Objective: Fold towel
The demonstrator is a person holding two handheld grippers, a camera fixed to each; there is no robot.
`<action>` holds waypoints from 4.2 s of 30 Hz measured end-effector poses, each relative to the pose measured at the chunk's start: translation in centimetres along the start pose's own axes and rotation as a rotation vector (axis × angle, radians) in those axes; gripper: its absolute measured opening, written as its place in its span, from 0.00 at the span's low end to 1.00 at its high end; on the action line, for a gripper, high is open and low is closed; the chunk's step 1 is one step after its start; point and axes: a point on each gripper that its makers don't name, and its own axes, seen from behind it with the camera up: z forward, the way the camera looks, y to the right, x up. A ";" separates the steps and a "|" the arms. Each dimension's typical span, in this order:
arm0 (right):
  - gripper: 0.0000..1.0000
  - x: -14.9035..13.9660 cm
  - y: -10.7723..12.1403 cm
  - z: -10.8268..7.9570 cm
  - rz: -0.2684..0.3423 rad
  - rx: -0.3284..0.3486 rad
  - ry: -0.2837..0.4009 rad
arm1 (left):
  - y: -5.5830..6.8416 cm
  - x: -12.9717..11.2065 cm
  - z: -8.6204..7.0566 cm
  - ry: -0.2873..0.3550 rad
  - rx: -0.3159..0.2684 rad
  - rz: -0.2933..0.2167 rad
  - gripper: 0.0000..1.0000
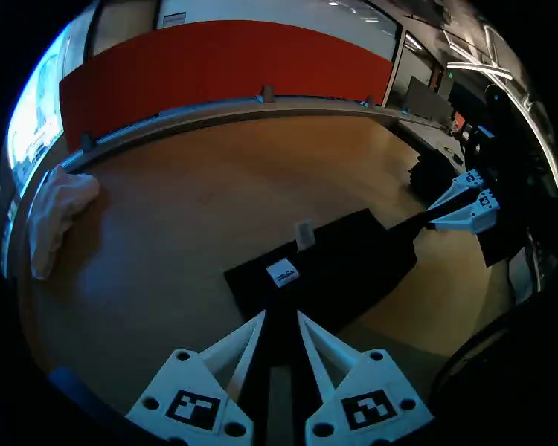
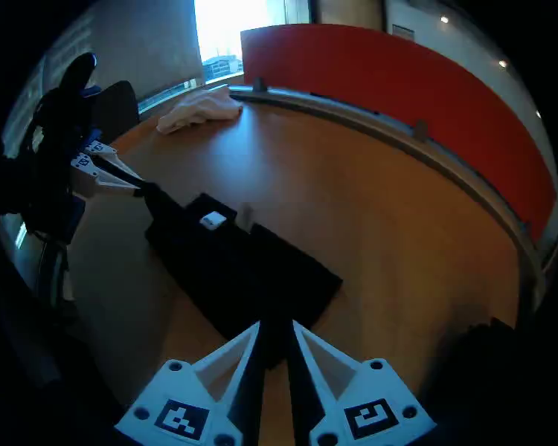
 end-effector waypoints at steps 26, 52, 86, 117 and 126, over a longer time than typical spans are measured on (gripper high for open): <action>0.20 -0.5 3.3 5.0 0.036 -0.058 -0.032 | -1.7 -0.8 5.3 -0.025 0.023 -0.027 0.14; 0.76 -0.4 7.0 7.4 0.050 -0.177 -0.020 | -5.2 -0.9 8.1 -0.038 0.118 -0.053 0.69; 1.00 -0.7 5.4 4.6 0.048 -0.174 0.024 | -5.8 -2.7 4.3 -0.018 0.174 -0.134 0.93; 1.00 -5.0 1.9 1.9 0.045 -0.142 0.014 | -4.0 -9.0 -1.9 -0.026 0.229 -0.248 0.93; 1.00 -5.3 1.3 2.7 0.003 -0.109 -0.006 | -4.2 -10.1 -3.3 -0.028 0.246 -0.276 0.93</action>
